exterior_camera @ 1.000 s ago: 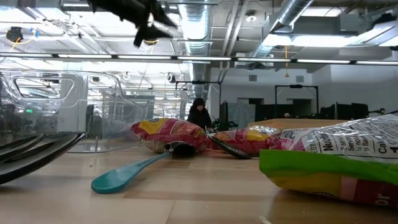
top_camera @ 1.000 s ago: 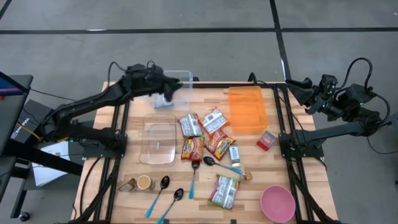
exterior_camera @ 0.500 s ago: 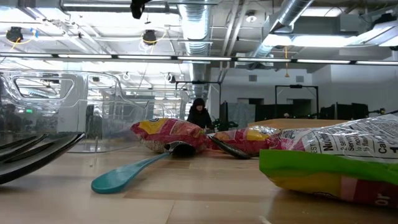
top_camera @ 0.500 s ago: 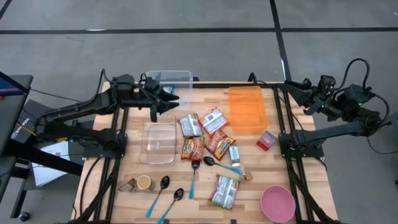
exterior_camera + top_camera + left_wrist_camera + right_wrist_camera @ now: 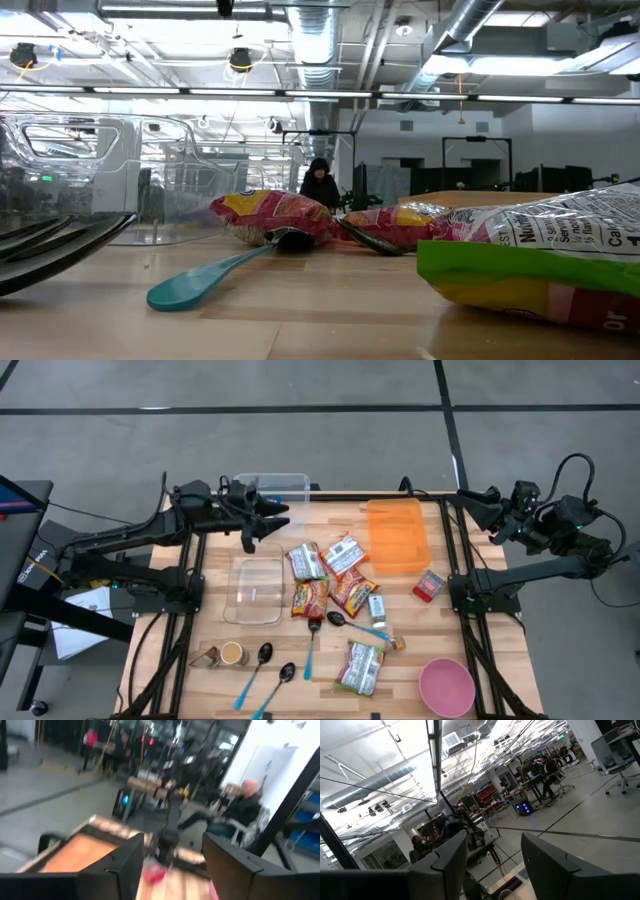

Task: Pick & Place Food Item
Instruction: Put the golden seasoning bottle into the transparent bin

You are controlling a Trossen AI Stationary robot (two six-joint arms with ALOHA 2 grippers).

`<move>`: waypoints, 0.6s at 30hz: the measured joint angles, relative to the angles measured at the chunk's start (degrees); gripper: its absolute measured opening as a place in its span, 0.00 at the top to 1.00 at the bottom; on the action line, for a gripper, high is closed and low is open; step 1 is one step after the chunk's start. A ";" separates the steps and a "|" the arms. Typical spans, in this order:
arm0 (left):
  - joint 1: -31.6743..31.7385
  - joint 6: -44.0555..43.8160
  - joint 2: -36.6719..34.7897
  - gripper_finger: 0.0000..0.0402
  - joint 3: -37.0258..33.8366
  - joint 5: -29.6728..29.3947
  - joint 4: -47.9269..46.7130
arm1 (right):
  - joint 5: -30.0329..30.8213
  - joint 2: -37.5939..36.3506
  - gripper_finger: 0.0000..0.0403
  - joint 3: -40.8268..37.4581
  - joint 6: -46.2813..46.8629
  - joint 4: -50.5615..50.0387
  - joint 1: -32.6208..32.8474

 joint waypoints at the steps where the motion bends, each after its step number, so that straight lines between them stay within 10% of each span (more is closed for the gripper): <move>1: -0.91 0.16 0.00 0.45 0.00 -0.12 1.53 | 0.00 0.00 0.55 0.00 0.00 0.00 0.00; 7: -7.47 3.30 0.00 0.24 3.78 -0.66 -3.00 | 0.00 0.00 0.55 0.00 0.48 0.06 0.00; 18: -26.97 4.05 4.43 0.19 22.19 -12.18 -51.25 | 0.03 0.02 0.55 0.00 3.44 0.04 -0.03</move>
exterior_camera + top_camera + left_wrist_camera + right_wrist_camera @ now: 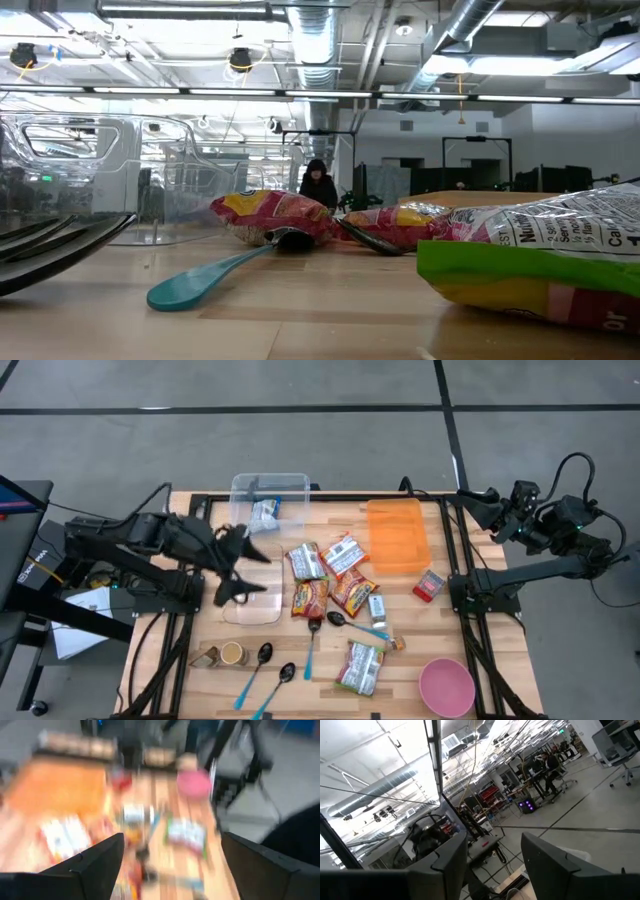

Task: Pick & Place Food Item
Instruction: Put the golden seasoning bottle into the transparent bin

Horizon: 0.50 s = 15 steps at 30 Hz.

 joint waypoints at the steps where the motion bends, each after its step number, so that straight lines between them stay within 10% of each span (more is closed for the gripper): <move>1: -1.53 -1.43 0.85 0.20 0.90 -0.15 -2.86 | 0.01 0.01 0.55 0.00 0.02 0.02 -0.01; 15: -24.52 -13.31 13.39 0.17 1.57 4.62 -17.11 | 0.06 -0.02 0.55 0.00 1.50 0.21 -0.01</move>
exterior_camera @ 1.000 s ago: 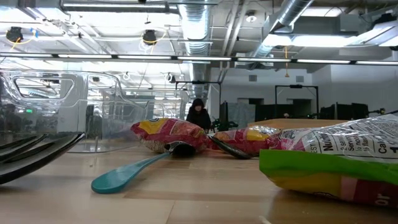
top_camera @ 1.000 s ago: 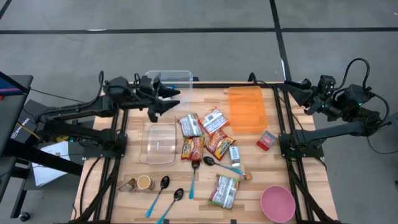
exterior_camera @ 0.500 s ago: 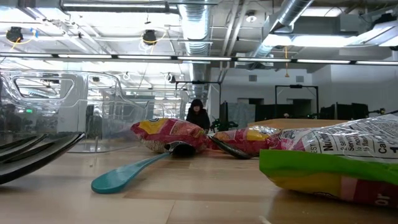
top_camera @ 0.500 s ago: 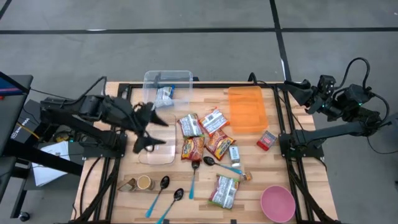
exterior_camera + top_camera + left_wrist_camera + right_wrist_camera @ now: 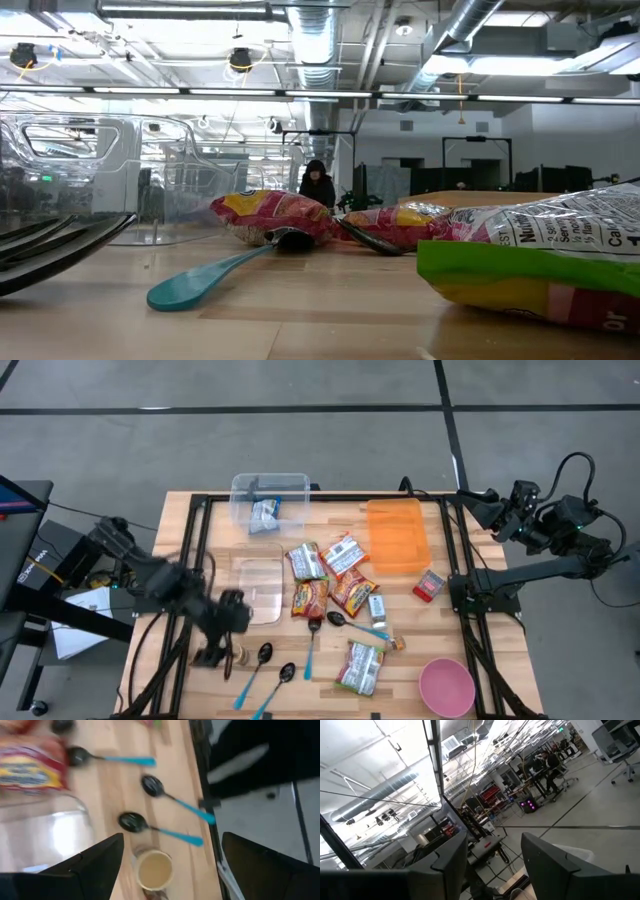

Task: Pick & Place Food Item
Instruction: Put the golden seasoning bottle into the transparent bin

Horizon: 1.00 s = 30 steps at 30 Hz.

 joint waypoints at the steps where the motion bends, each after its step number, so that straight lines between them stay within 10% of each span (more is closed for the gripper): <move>1: -1.64 -0.35 0.91 0.17 0.00 0.03 -0.03 | 0.00 0.00 0.55 0.00 0.00 0.03 0.00; 12: -12.54 -9.37 7.17 0.17 -0.07 -12.11 -2.06 | 0.04 0.00 0.55 0.00 0.00 -0.23 0.00; 30: -13.27 -17.25 7.99 0.17 -15.52 -13.53 8.21 | -0.28 0.00 0.55 0.00 0.02 -0.20 1.18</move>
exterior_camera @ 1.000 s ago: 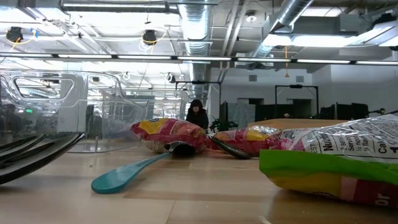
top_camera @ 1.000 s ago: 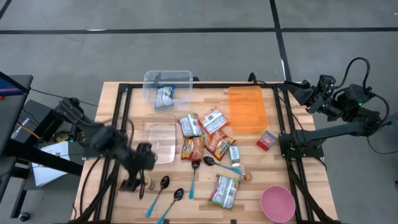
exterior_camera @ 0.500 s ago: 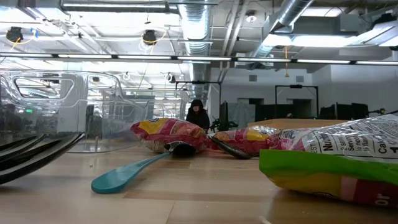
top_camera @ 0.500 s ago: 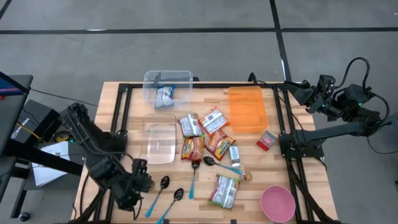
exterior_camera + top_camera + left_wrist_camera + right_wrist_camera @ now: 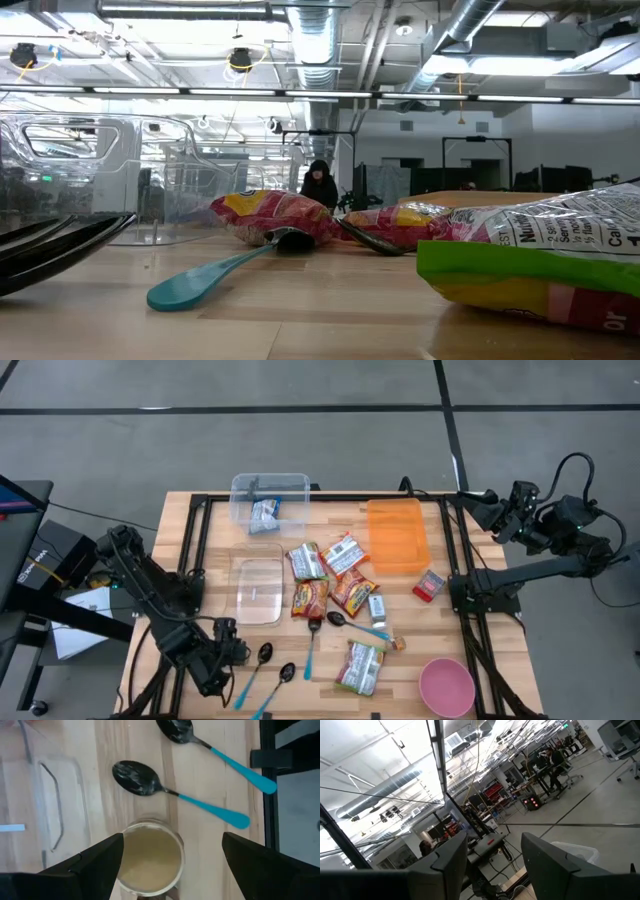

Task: Pick & Place Food Item
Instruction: Put the golden seasoning bottle into the transparent bin

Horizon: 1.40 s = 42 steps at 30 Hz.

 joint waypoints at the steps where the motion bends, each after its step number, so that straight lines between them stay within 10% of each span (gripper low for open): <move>1: 0.01 -0.24 0.00 0.17 -0.38 -0.03 0.51 | -0.02 0.00 0.55 0.00 0.00 0.00 0.00; 42: 0.04 -0.35 0.00 0.24 -4.72 1.51 -0.18 | 0.42 0.00 0.55 0.00 -0.48 -0.09 -0.13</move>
